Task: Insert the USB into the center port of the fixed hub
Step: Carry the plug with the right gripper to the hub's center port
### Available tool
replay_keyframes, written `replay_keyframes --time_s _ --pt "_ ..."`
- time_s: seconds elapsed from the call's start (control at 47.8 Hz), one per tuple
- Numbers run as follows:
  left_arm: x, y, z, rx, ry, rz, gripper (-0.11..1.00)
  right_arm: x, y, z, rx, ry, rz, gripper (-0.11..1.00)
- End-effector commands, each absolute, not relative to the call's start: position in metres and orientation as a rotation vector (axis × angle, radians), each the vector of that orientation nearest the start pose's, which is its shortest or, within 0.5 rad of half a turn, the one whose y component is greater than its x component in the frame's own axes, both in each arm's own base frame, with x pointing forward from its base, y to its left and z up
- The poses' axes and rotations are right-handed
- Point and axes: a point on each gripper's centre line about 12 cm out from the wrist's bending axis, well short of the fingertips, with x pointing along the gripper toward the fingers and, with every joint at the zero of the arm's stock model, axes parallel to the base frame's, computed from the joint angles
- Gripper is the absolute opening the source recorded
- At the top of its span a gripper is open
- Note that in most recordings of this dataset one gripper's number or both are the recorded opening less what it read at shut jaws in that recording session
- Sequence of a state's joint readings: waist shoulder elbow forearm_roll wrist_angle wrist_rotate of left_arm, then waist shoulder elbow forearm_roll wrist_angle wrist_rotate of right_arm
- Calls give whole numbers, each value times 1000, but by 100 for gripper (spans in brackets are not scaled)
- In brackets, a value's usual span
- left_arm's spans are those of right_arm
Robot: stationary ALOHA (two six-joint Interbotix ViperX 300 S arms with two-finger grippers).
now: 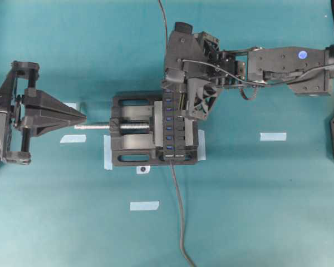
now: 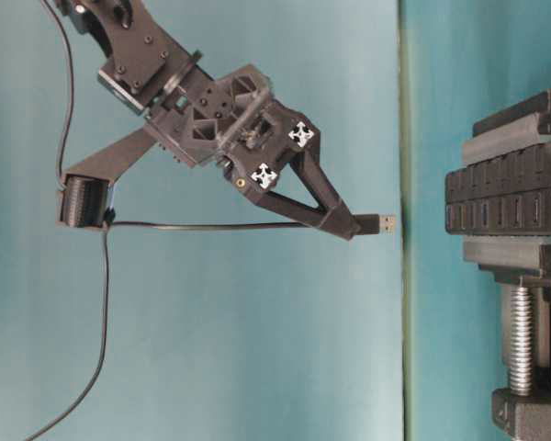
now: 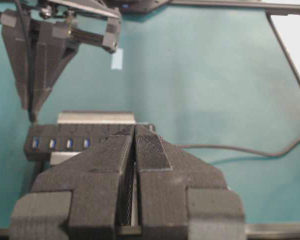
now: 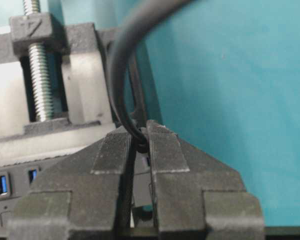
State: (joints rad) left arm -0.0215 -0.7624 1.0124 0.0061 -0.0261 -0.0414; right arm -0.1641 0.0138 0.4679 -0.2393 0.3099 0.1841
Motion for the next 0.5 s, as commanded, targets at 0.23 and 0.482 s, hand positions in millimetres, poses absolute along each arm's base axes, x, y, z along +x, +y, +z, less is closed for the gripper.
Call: replay_keyframes --time_s 0.23,0.482 --pt "243 -6 291 -33 203 -20 0 408 -72 231 18 720 -209 7" --pt "243 -6 292 -33 201 -20 0 409 -67 231 33 721 -201 7"
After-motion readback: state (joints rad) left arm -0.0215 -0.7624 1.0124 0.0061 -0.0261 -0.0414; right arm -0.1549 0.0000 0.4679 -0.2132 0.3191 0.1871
